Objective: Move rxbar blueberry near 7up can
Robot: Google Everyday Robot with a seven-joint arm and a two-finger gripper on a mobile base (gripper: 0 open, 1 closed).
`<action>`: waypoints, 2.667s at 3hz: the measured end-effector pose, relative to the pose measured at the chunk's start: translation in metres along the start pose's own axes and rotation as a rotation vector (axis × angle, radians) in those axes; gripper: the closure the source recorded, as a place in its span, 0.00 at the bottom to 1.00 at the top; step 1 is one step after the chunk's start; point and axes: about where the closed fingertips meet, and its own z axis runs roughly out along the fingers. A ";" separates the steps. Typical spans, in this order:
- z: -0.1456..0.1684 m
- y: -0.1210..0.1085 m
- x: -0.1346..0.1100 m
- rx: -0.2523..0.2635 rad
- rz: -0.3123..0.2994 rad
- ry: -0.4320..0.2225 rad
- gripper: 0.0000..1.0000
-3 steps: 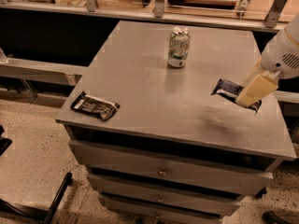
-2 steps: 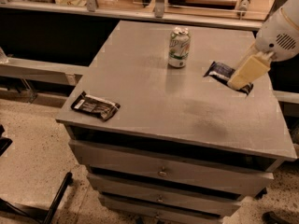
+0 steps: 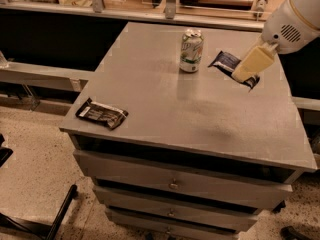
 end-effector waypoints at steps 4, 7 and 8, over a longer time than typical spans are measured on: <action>0.088 -0.072 -0.006 0.090 0.217 0.009 0.85; 0.122 -0.081 -0.008 0.098 0.236 0.052 0.17; 0.124 -0.081 -0.009 0.095 0.235 0.054 0.00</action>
Offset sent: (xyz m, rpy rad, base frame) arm 0.0923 -0.0114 -0.0457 0.0477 -0.0466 -0.2732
